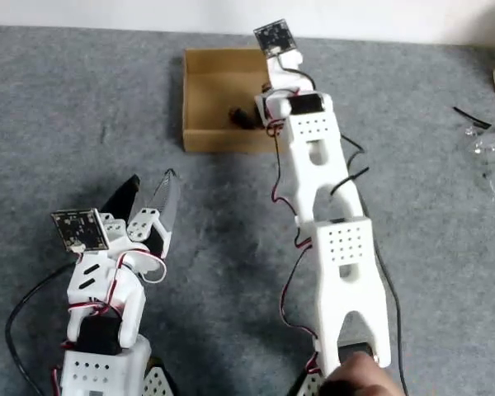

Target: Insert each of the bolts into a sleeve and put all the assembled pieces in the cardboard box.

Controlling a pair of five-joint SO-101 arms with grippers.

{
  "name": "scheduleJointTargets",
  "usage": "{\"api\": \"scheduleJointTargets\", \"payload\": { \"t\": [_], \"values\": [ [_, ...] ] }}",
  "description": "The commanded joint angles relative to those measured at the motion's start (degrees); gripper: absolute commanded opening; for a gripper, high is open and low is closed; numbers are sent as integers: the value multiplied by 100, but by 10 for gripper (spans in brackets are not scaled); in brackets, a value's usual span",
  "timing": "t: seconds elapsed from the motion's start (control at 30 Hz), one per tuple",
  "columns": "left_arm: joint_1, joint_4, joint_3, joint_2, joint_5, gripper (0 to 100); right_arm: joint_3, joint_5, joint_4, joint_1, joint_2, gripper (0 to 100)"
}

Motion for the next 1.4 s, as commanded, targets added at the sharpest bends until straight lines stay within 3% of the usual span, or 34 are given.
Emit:
{"api": "scheduleJointTargets", "payload": {
  "t": [0.0,0.27,0.6,0.87,1.13,1.37],
  "values": [
    [13,-132,110,-57,-26,203,-1218,35,426,-66,189,9],
    [13,-141,110,-57,-26,203,-2677,35,1007,-84,971,10],
    [13,-141,119,-57,-26,203,-2835,44,1420,-48,1174,12],
    [13,-149,119,-57,-26,203,-2844,44,1886,-40,1165,224],
    [13,-141,119,-57,-26,203,-4136,26,2633,-48,945,224],
    [22,-141,119,-57,-26,203,-3978,26,3609,-66,-84,224]
  ]
}}
